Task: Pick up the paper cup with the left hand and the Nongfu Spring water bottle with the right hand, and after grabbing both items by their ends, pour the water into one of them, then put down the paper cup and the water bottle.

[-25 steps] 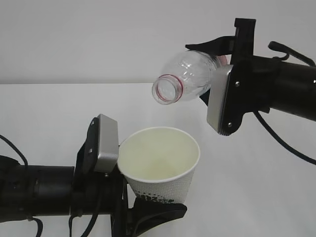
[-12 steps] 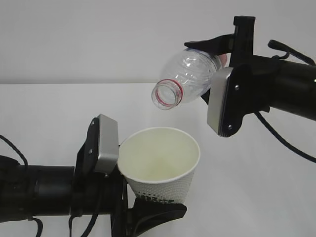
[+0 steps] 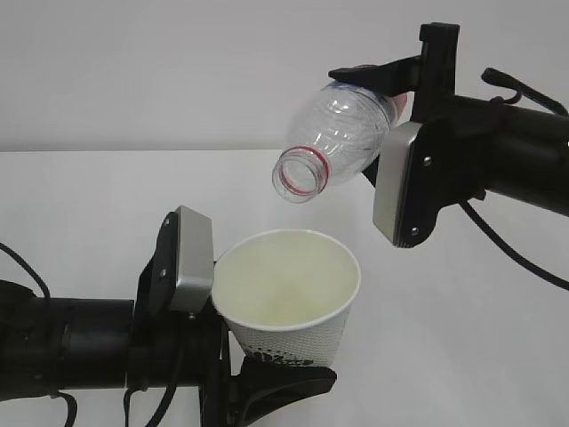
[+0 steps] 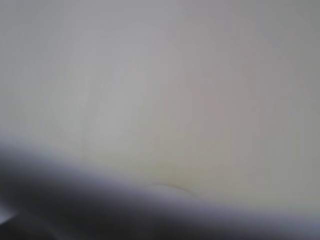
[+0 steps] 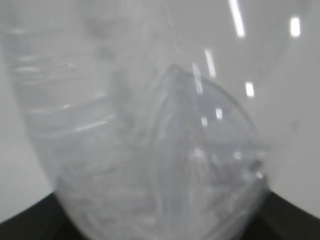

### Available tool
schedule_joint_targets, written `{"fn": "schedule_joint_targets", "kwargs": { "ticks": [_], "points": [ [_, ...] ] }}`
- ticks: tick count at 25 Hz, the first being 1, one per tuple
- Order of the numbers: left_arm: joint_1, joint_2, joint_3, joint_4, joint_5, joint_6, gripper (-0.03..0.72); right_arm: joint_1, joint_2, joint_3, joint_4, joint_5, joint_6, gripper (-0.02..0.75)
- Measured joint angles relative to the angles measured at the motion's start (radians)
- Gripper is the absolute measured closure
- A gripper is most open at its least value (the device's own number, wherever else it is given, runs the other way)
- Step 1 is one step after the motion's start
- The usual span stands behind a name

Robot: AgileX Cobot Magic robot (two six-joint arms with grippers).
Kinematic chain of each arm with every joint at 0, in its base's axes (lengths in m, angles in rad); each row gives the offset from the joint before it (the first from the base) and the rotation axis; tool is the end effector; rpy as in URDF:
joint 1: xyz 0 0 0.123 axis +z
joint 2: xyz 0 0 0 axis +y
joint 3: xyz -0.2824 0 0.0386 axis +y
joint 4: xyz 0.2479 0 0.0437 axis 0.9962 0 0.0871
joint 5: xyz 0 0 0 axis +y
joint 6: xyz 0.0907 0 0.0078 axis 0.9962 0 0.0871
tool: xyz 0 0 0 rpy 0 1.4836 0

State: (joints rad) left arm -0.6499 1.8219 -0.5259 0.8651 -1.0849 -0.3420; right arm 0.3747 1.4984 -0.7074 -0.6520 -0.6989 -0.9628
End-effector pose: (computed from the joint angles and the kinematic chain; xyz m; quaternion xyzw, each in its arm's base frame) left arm 0.1865 -0.2186 0.1388 0.4918 0.6123 -0.4164 0.4581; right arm 0.2725 0.1453 0.2522 -0.6667 0.3290 -0.2194 0.6317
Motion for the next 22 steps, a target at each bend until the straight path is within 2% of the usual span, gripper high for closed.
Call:
{"fn": "schedule_joint_targets", "kwargs": {
  "ticks": [22],
  "points": [
    [0.0,0.0,0.0,0.0,0.0,0.0,0.175,0.0,0.0,0.0,0.034,-0.022,-0.097,0.262]
  ]
}}
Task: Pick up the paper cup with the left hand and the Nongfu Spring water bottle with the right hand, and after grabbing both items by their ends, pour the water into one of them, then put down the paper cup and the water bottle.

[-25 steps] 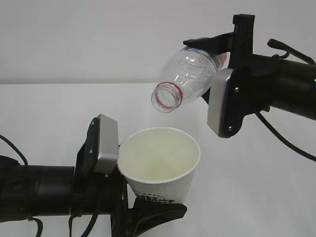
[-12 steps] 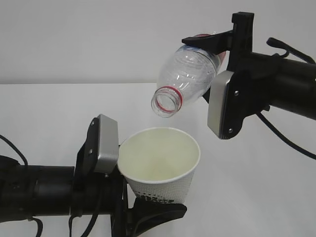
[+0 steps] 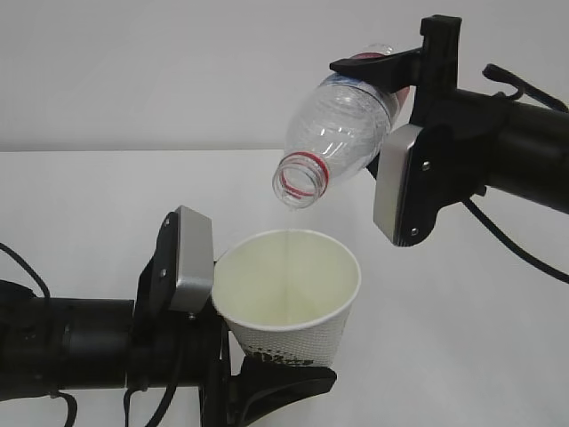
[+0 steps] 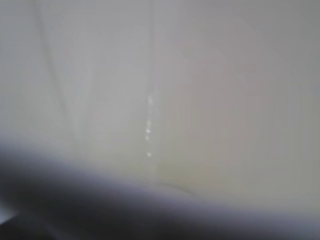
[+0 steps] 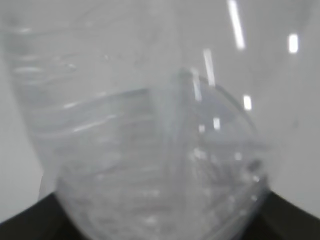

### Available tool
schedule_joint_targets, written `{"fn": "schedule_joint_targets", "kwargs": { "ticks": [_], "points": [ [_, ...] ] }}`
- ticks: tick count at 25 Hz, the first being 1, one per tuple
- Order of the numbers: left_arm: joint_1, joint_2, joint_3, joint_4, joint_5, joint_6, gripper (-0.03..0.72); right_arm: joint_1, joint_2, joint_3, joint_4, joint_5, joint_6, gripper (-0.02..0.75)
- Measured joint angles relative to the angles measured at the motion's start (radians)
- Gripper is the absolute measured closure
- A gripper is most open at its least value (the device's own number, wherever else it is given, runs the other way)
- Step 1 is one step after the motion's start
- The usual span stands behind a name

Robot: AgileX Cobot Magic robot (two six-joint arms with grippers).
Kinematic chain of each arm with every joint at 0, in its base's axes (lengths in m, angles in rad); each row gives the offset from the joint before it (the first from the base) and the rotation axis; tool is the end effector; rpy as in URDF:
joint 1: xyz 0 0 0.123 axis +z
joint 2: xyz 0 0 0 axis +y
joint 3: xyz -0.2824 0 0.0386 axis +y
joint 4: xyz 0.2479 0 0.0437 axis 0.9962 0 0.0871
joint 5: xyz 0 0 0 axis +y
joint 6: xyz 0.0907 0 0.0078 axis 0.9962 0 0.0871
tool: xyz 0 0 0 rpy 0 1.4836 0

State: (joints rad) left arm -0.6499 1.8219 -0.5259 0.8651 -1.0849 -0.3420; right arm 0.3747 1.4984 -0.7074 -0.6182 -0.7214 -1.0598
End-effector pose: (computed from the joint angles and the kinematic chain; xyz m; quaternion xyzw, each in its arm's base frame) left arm 0.1865 -0.2186 0.1388 0.4918 0.6123 -0.4164 0.4581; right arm 0.2732 0.1448 0.2549 -0.6675 0.3037 -0.2491 0.6326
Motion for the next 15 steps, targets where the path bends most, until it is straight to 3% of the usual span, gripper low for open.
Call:
{"fn": "schedule_joint_targets", "kwargs": {
  "ticks": [15],
  "points": [
    [0.0,0.0,0.0,0.0,0.002,0.0,0.176,0.0,0.0,0.0,0.0,-0.021,-0.006,0.262]
  ]
}}
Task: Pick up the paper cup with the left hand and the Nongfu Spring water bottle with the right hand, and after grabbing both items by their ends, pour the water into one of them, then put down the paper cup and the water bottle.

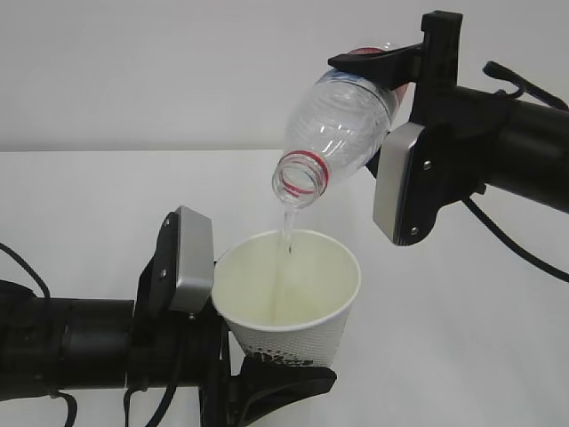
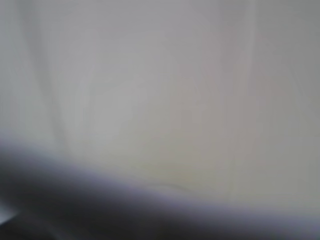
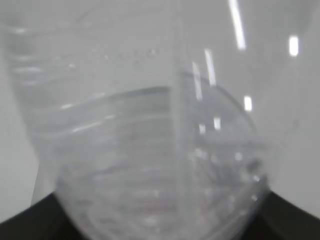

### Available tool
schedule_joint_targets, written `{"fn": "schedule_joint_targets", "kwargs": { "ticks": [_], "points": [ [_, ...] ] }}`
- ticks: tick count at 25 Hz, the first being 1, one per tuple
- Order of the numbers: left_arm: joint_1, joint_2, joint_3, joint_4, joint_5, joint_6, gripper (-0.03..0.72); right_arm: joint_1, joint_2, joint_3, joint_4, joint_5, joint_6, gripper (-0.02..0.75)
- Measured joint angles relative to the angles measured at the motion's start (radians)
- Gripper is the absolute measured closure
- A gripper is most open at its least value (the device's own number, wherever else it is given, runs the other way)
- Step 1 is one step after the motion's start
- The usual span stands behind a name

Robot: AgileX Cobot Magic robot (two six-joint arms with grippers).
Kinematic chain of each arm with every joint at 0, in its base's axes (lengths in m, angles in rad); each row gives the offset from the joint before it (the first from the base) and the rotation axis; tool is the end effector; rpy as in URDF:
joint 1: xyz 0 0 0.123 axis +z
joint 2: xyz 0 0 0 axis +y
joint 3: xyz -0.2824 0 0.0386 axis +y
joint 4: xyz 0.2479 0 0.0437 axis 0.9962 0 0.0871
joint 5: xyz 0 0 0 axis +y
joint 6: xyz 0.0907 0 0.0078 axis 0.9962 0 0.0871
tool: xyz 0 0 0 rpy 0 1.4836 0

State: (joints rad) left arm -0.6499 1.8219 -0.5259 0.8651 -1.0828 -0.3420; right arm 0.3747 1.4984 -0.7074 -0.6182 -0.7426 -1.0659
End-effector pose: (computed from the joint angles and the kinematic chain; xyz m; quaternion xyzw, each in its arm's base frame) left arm 0.1865 -0.2186 0.1386 0.4921 0.6129 -0.4157 0.4576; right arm 0.2727 0.1455 0.2566 -0.6638 0.2961 -0.2504 0.6395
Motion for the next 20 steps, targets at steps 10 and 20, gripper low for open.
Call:
{"fn": "schedule_joint_targets", "kwargs": {
  "ticks": [10,20],
  "points": [
    [0.0,0.0,0.0,0.0,0.0,0.002,0.176,0.0,0.0,0.0,0.0,0.0,-0.001,0.262],
    [0.0,0.0,0.0,0.0,0.0,0.022,0.176,0.0,0.0,0.0,0.002,-0.004,-0.002,0.262]
  ]
}}
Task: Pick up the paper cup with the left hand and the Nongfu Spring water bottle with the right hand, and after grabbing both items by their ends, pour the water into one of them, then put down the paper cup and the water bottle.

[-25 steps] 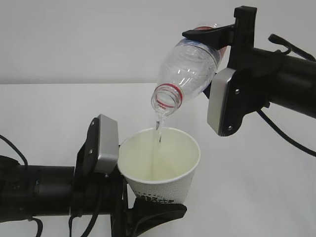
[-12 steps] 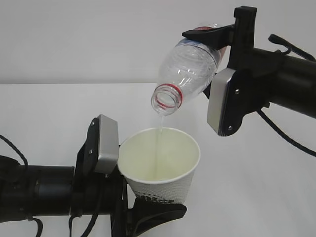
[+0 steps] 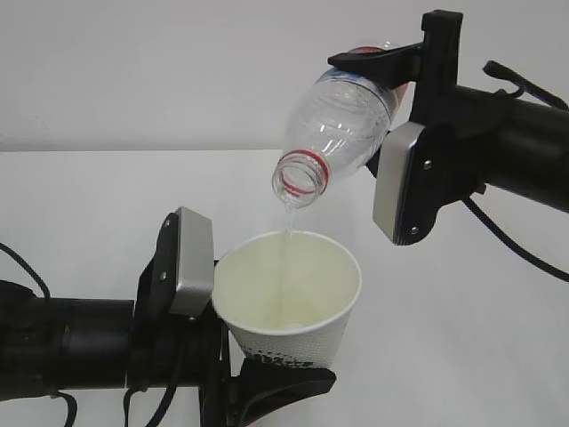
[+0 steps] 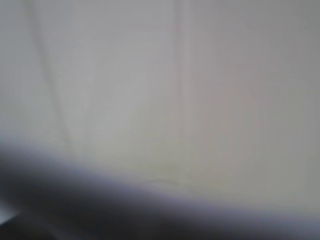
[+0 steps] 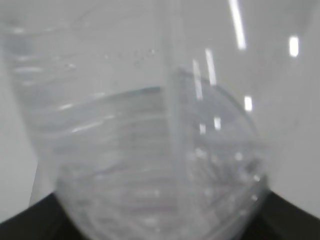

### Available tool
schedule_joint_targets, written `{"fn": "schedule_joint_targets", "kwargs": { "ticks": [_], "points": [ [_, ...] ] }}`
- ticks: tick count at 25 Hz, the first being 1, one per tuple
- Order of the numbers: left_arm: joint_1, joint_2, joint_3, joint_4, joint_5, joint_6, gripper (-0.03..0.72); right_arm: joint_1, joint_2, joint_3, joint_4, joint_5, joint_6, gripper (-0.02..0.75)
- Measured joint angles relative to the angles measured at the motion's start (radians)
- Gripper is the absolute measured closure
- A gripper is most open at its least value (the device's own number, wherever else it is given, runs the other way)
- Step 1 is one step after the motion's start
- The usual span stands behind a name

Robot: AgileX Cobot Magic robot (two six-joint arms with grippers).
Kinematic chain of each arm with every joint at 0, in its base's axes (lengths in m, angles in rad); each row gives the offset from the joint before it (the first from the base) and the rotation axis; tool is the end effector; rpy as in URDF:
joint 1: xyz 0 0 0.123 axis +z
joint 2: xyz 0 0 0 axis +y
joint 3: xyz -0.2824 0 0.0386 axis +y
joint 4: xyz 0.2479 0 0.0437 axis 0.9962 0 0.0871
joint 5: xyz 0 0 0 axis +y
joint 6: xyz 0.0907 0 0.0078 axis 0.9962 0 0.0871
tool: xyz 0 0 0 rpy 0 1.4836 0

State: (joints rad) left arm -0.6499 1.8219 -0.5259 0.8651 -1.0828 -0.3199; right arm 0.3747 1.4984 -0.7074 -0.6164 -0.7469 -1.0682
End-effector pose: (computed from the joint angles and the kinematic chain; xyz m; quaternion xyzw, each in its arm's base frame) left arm 0.1865 -0.2186 0.1386 0.4988 0.6074 -0.4106 0.4622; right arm 0.2727 0.1456 0.2570 -0.6627 0.2949 -0.2510 0.6410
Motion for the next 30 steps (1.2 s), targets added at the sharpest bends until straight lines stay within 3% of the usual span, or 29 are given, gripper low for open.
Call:
{"fn": "schedule_joint_targets", "kwargs": {
  "ticks": [30],
  "points": [
    [0.0,0.0,0.0,0.0,0.0,0.004,0.178,0.0,0.0,0.0,0.0,-0.004,-0.005,0.262]
  ]
}}
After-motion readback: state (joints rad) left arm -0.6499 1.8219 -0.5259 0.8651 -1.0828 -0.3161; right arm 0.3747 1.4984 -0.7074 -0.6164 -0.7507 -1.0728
